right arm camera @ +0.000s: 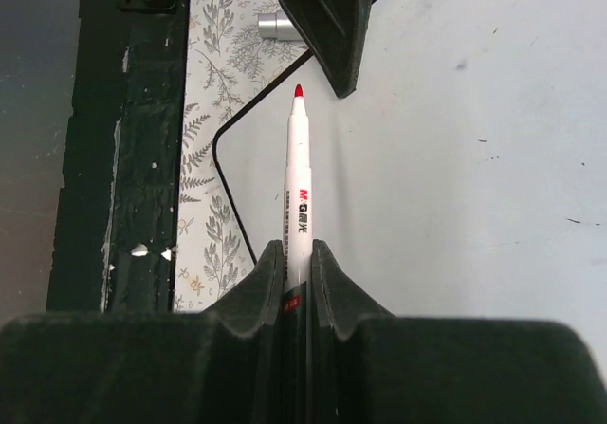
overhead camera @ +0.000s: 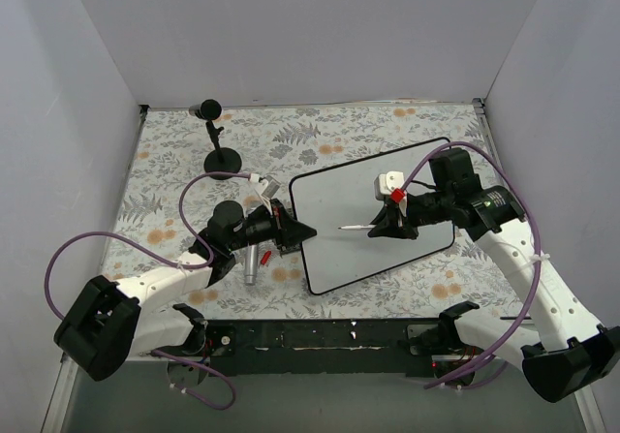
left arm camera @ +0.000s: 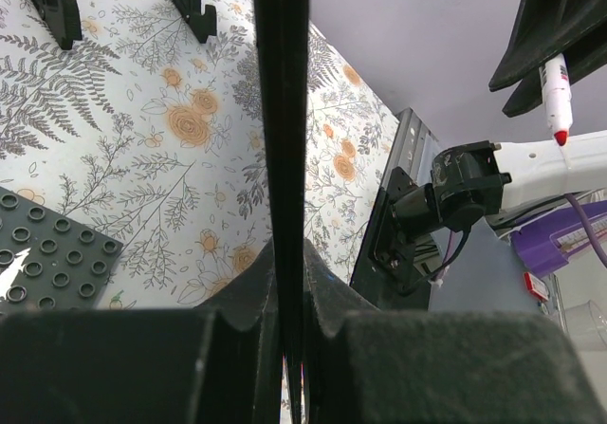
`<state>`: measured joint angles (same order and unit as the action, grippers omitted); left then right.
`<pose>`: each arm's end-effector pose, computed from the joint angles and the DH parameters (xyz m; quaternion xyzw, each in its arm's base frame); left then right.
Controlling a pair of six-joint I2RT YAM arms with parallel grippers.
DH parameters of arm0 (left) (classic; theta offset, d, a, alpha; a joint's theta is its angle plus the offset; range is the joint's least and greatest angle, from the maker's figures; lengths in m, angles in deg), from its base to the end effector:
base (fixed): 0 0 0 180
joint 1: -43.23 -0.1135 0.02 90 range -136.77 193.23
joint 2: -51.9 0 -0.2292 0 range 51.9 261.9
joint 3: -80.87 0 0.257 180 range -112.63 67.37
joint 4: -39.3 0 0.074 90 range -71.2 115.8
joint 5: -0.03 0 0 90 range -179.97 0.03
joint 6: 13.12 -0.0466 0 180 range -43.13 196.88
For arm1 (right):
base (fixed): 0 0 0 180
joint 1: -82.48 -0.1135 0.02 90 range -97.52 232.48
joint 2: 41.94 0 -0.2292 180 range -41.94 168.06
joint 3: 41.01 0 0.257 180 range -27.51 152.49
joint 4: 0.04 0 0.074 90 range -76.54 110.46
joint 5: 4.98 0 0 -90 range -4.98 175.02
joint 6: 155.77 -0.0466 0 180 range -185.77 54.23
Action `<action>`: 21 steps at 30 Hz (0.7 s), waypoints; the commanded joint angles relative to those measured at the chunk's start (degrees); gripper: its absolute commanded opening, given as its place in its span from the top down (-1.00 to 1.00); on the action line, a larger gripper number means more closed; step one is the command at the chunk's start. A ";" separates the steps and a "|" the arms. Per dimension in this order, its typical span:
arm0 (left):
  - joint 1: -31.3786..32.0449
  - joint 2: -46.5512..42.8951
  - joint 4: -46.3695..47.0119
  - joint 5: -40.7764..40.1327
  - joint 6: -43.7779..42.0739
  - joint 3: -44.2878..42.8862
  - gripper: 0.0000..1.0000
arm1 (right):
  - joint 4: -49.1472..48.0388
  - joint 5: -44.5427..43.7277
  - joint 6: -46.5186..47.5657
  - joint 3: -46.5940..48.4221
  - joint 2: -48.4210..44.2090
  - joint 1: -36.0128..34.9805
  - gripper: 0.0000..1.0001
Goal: Write a sentence on the whiteboard
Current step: Hold the whiteboard at the center of the board.
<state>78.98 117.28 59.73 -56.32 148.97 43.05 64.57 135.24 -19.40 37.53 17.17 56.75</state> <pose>0.1994 -0.1754 0.1890 -0.0418 0.7416 -0.6397 0.1977 0.1807 0.1268 0.3220 -0.6234 0.5816 0.3241 0.4099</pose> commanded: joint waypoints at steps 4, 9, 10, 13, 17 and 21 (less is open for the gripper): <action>0.02 -0.08 7.90 0.10 -0.11 -0.12 1.00 | -2.33 0.67 -1.55 0.35 -0.31 0.25 0.97; 0.11 1.67 8.26 0.45 0.68 -0.56 1.00 | -2.51 1.55 -1.90 0.62 0.21 0.25 0.97; 0.11 1.76 8.34 0.54 0.59 -0.73 1.00 | -2.51 1.90 -1.98 0.71 0.39 0.25 0.97; 0.20 1.76 8.26 0.36 0.42 -0.91 1.00 | -2.42 2.25 -1.98 1.32 1.00 0.25 0.97; 0.11 1.85 7.90 0.54 0.15 -1.08 1.00 | -2.25 2.26 -1.90 1.67 1.09 0.25 0.97; 0.11 1.76 7.82 0.54 0.06 -1.00 1.00 | -2.16 2.08 -1.90 1.76 1.09 0.25 0.97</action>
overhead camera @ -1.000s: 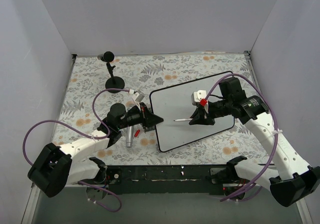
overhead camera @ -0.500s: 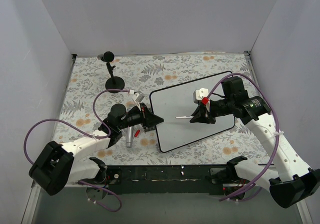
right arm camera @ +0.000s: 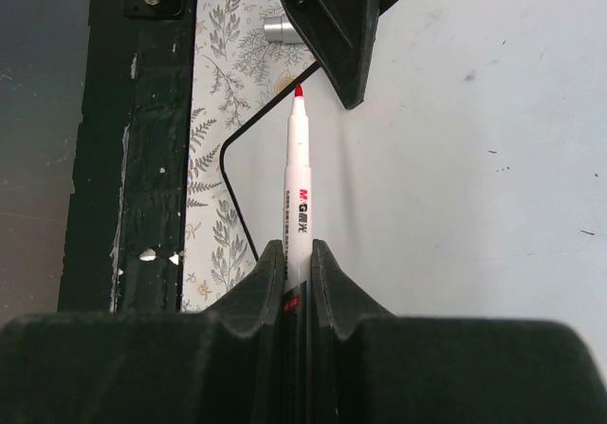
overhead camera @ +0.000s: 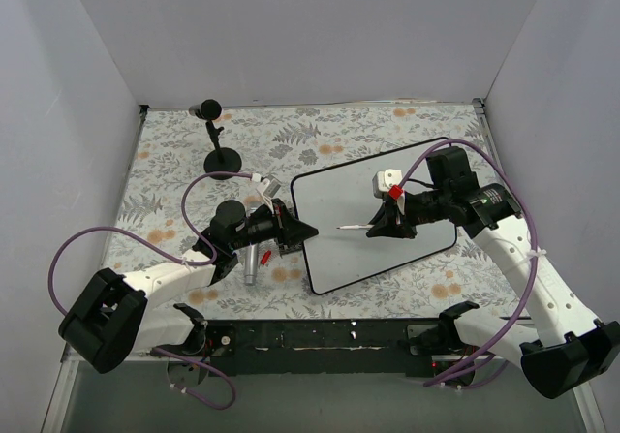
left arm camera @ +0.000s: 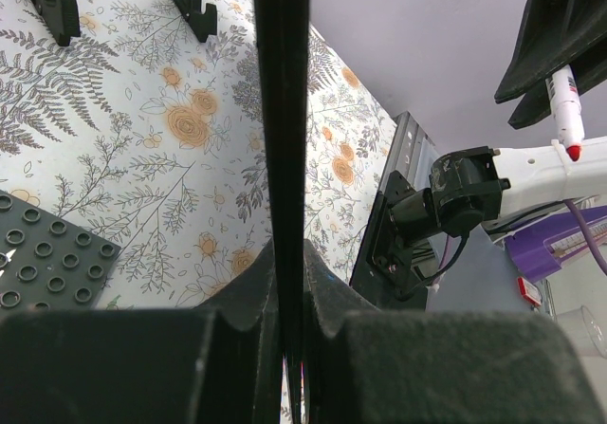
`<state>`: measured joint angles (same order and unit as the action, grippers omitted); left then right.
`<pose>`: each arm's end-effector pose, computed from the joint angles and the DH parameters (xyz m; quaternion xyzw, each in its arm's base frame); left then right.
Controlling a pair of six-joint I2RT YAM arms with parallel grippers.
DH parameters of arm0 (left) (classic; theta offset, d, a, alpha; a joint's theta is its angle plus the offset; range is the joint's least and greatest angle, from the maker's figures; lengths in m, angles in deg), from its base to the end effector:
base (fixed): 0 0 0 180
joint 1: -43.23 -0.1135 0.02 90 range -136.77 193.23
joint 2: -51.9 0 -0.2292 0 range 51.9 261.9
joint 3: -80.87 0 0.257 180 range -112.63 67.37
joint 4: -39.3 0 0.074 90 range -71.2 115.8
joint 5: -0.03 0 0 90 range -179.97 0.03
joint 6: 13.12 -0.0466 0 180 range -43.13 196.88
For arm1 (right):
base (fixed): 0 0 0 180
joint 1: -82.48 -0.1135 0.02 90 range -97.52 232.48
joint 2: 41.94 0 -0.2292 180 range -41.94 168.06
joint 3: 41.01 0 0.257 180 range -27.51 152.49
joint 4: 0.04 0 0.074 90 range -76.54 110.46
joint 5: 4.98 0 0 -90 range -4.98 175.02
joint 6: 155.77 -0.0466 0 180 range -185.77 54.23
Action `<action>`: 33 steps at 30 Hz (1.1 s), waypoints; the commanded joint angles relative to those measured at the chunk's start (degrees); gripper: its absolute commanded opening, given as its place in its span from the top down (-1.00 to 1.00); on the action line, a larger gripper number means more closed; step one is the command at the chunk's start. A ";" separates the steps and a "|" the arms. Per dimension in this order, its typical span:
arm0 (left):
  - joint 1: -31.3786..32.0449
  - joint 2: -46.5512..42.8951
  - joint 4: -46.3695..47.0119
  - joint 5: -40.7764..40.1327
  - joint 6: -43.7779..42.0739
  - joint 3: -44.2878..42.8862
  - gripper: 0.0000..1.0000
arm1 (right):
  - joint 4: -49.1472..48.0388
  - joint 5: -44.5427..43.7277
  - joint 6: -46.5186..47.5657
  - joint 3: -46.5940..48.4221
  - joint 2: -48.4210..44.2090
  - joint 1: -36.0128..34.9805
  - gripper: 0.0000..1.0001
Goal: Write a sentence on the whiteboard
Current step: Hold the whiteboard at the center of the board.
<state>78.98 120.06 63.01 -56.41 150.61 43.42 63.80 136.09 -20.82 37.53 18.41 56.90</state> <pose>0.2022 -0.1773 0.1813 -0.0524 0.7403 -0.6428 0.1897 0.1855 0.1290 0.3191 -0.6153 0.5883 0.3362 0.4029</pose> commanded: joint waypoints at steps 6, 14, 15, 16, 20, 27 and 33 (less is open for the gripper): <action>0.11 -1.19 4.54 0.63 -1.58 -1.28 1.00 | -1.13 1.49 -0.21 2.29 0.20 0.10 0.97; 0.11 -1.28 4.45 0.63 -1.66 -1.37 1.00 | -0.87 1.66 -0.12 2.64 0.20 0.10 0.97; 0.11 -1.28 4.45 0.63 -1.66 -1.28 1.00 | -0.78 1.67 -0.04 2.81 0.29 0.10 0.97; 0.11 -1.28 4.36 0.63 -1.66 -1.37 1.00 | -0.86 1.67 -0.04 2.82 0.37 0.10 0.97; 0.11 -1.45 4.27 0.45 -1.75 -1.37 1.00 | -0.78 2.10 -0.04 3.17 0.37 0.10 0.97; 0.20 -1.45 4.01 0.37 -1.93 -1.63 1.00 | -1.65 1.76 -1.09 4.48 1.52 -0.08 0.97; 0.29 -1.19 4.54 0.36 -1.66 -1.63 1.00 | -3.59 0.53 -3.20 4.40 1.52 -0.52 0.97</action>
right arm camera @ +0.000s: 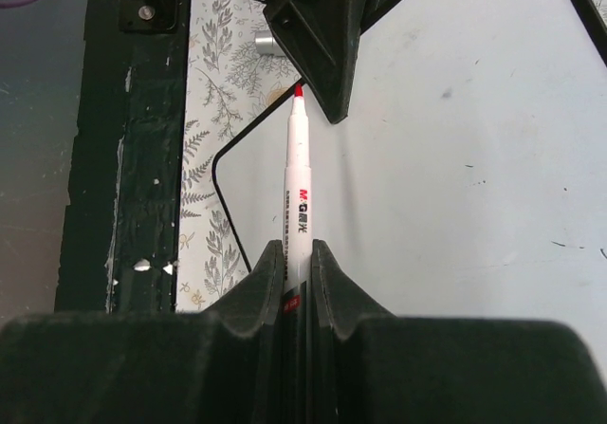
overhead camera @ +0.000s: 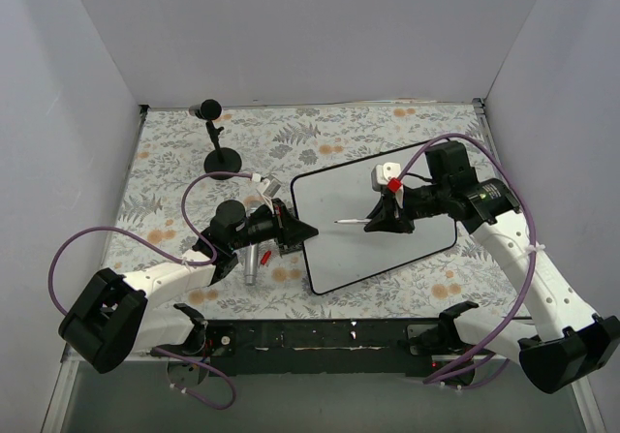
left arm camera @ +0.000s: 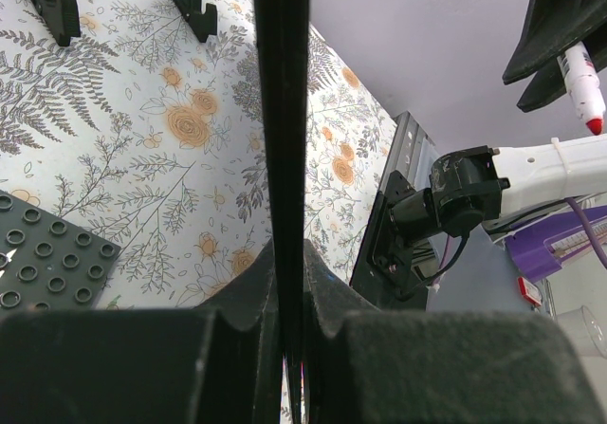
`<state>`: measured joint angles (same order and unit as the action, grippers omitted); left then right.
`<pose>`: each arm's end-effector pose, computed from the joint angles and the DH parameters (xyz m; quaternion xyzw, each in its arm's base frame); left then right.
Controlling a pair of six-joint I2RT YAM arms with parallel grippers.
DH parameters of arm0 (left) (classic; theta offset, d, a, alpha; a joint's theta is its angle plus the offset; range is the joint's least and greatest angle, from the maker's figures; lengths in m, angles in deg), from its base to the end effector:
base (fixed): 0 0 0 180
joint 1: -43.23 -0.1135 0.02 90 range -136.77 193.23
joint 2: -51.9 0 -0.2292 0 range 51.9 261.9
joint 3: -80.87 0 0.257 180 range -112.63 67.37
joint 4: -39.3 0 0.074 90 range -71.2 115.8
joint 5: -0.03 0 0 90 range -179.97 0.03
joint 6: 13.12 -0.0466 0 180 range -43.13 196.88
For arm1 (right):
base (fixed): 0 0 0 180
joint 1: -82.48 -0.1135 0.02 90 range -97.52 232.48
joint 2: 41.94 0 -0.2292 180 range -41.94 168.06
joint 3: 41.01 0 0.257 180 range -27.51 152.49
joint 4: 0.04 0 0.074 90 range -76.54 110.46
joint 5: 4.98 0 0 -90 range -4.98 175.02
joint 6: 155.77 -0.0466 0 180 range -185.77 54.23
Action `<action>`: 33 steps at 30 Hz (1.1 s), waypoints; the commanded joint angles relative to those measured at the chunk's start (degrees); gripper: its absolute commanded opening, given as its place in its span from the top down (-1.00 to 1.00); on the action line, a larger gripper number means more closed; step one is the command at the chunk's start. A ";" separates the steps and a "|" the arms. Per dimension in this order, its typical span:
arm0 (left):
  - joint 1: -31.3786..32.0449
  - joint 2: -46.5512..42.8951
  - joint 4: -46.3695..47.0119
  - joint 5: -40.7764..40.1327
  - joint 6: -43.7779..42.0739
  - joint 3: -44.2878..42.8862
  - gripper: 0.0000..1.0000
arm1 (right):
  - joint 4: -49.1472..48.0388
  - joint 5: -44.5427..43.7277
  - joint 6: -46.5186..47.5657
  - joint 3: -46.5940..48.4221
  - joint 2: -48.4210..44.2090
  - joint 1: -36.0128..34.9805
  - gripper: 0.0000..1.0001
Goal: Write a sentence on the whiteboard
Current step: Hold the whiteboard at the center of the board.
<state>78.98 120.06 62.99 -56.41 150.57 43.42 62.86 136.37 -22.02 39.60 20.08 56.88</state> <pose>0.2022 -0.1773 0.1812 -0.0523 0.7404 -0.6427 0.1898 0.1915 0.1321 0.3258 -0.6109 0.5874 0.3391 0.4085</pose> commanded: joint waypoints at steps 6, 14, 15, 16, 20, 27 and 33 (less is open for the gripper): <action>0.55 -1.10 4.82 0.01 -1.71 -1.54 1.00 | -6.51 -1.60 -5.77 1.09 0.47 -1.81 0.97; 0.64 -1.01 3.95 0.28 -2.94 -2.07 1.00 | -14.15 -6.09 -12.80 -0.05 2.58 -2.96 0.97; 0.64 -1.01 3.51 0.28 -3.37 -2.07 1.00 | -14.69 -6.70 -13.68 -0.31 2.67 -3.13 0.97; 0.64 -1.01 3.42 0.28 -3.64 -2.07 1.00 | -15.04 -6.88 -13.95 -0.84 2.76 -3.05 0.97; 0.64 -0.66 2.01 0.36 -5.40 -2.86 1.00 | -16.18 -6.88 -14.48 -1.98 2.93 -3.22 0.97; 0.64 -0.31 -3.60 0.10 -11.63 -4.97 1.00 | -15.84 -4.25 -13.25 -3.22 2.23 -3.22 0.97; 0.64 1.09 -6.78 0.28 -14.63 -6.99 1.00 | -13.28 -3.19 -10.17 -1.81 1.96 -3.22 0.97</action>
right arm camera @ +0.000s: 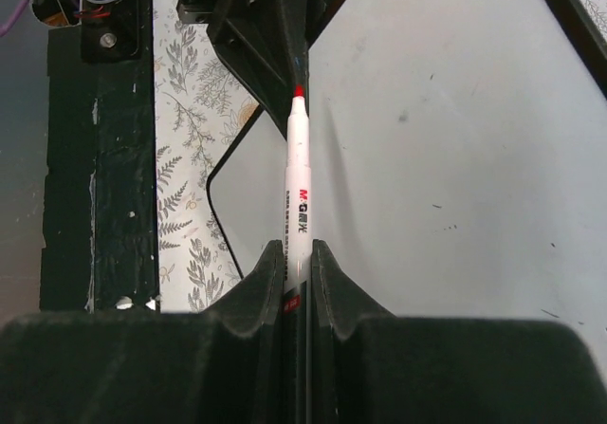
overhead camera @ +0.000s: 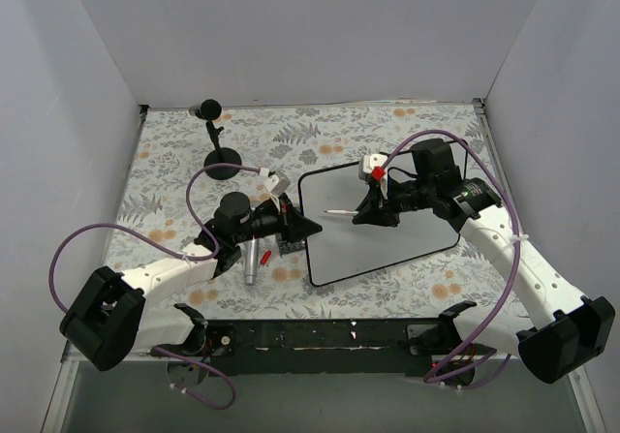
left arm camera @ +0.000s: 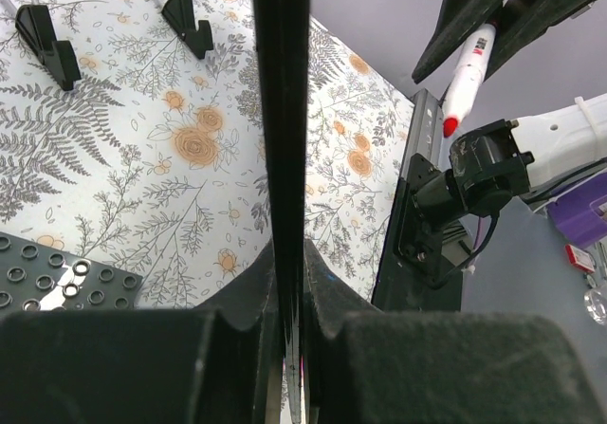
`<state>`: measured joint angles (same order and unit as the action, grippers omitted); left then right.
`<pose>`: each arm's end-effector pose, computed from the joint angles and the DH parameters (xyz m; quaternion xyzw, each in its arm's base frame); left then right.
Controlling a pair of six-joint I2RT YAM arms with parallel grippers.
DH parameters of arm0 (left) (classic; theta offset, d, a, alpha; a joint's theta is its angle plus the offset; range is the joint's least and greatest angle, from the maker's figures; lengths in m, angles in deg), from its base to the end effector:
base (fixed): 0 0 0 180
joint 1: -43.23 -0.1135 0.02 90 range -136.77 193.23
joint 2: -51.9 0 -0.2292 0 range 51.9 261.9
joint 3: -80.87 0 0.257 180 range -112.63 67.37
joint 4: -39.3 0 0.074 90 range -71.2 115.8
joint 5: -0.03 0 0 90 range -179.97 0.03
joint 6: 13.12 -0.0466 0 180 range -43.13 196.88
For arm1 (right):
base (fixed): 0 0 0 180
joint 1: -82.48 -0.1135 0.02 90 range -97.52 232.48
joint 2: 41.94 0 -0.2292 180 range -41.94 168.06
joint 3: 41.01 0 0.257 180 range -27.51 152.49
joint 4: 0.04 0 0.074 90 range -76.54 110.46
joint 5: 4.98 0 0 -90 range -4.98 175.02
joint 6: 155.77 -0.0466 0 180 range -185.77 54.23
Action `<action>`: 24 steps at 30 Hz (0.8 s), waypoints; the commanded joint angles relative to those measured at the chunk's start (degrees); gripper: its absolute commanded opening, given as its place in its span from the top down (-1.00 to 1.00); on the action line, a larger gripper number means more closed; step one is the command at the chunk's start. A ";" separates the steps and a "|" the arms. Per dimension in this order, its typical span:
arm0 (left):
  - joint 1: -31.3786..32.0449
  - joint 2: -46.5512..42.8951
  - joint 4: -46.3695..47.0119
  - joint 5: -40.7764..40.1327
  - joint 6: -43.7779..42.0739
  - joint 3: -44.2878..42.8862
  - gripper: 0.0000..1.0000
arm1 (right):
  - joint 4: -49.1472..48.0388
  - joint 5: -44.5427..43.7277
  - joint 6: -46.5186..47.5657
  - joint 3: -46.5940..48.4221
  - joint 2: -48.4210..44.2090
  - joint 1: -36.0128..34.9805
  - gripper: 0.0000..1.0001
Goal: Write a sentence on the whiteboard
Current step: Hold the whiteboard at the center of the board.
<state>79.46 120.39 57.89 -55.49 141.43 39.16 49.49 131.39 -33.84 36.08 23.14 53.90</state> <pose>0.2076 -0.1848 0.1949 0.0116 0.7474 -0.6246 0.2262 0.2113 0.1535 0.3102 -0.5658 0.6245 0.3411 0.4166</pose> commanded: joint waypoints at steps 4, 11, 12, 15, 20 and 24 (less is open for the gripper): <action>0.16 1.21 -0.64 -0.20 -4.70 -2.64 1.00 | -1.75 -0.14 -0.19 1.53 -0.74 -0.25 0.97; 0.16 0.68 0.95 -0.29 -3.47 -1.24 1.00 | -2.89 -1.90 -1.34 1.01 -1.18 -0.16 0.97; 0.16 0.59 1.21 -0.29 -3.21 -1.06 1.00 | -3.07 -1.98 -1.51 0.83 -1.27 -0.08 0.97; 0.16 0.59 1.83 -0.29 -3.03 -0.80 1.00 | -3.33 -1.90 -1.51 0.74 -1.01 0.28 0.97; 0.16 0.24 1.48 -0.38 -2.94 -0.71 1.00 | -2.02 -0.32 -0.55 2.76 0.13 0.72 0.97; 0.16 -0.46 1.04 -0.55 -3.29 -0.45 1.00 | -0.61 0.30 1.21 2.68 0.14 0.98 0.97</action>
<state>79.46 121.57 58.05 -54.85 140.82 38.51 48.50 130.06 -34.15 36.46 23.35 54.41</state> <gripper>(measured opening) 0.050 0.156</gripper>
